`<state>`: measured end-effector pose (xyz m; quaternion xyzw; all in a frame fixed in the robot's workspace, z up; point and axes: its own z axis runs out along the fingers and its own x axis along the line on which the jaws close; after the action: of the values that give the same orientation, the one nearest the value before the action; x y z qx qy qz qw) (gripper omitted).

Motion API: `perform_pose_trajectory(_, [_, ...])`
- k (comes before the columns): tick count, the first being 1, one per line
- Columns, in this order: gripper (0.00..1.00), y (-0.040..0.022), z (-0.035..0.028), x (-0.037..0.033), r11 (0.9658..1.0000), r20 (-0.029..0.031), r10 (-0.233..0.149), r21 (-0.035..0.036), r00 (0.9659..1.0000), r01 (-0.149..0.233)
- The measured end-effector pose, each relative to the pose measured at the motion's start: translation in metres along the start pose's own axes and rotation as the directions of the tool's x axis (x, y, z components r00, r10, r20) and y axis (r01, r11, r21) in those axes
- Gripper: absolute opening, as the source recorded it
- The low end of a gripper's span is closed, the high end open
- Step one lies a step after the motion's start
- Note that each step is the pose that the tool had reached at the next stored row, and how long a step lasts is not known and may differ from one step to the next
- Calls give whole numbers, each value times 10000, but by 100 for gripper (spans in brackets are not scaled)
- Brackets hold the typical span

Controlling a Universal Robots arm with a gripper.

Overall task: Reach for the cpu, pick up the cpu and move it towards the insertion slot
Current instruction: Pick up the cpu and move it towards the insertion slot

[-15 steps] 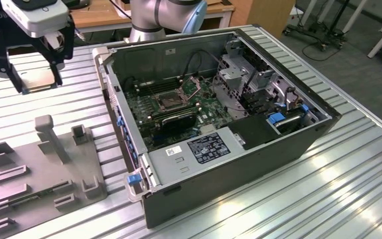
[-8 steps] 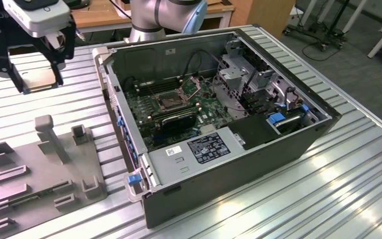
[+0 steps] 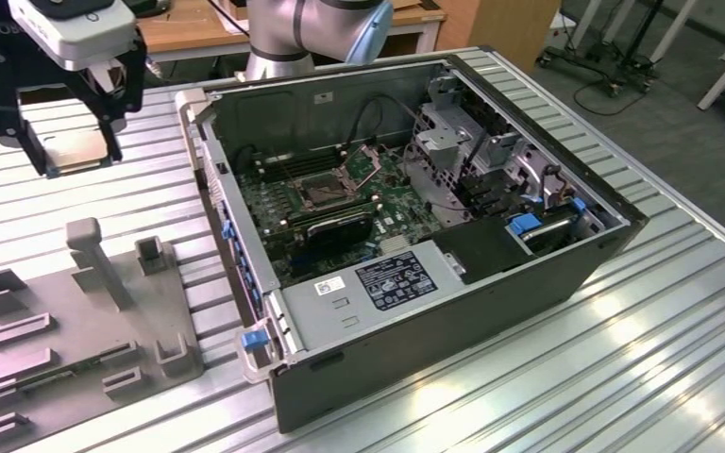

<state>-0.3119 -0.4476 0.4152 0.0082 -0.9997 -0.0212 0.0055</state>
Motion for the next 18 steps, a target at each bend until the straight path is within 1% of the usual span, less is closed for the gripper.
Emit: perform_pose_trajectory(18, [55,-1,0,-36,10000,0,0,0,10000,0])
